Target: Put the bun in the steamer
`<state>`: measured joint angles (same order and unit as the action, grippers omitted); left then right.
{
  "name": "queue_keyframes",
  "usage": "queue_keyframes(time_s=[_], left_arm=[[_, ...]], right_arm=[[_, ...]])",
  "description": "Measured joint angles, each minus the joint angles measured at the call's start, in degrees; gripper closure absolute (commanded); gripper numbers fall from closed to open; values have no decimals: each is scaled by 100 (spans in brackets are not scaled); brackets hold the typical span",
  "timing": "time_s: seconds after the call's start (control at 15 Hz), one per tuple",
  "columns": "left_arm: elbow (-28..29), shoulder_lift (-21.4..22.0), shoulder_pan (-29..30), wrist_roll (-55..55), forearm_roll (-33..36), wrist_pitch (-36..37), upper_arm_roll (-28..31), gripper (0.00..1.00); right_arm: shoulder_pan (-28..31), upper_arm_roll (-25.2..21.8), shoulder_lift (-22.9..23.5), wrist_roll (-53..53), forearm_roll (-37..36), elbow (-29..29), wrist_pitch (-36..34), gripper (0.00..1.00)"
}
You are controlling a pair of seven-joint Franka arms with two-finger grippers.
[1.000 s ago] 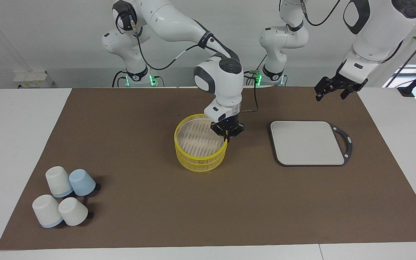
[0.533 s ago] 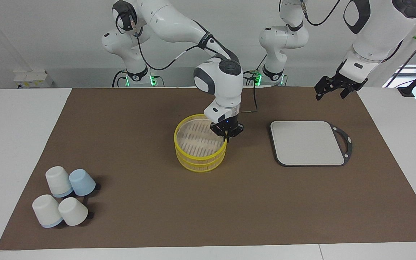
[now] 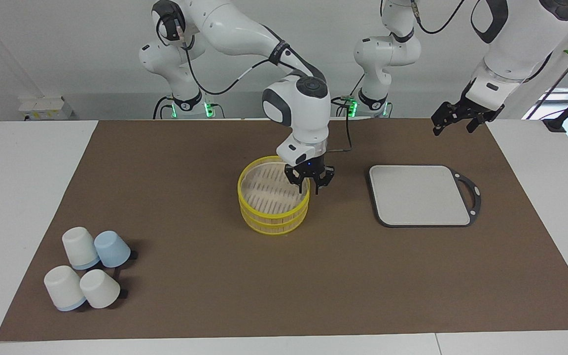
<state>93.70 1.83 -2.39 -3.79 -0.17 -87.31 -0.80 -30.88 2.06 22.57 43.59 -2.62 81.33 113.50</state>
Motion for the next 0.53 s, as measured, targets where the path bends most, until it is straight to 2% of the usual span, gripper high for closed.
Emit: queue_keyframes(time_s=[0.27, 0.53], left_arm=[[0, 0, 0, 7, 0, -13, -1, 0], [0, 0, -6, 9, 0, -14, -25, 0]], right_arm=[[1360, -33, -819, -2520, 239, -19, -1185, 0], [2366, -39, -1171, -4158, 268, 12, -1998, 0]])
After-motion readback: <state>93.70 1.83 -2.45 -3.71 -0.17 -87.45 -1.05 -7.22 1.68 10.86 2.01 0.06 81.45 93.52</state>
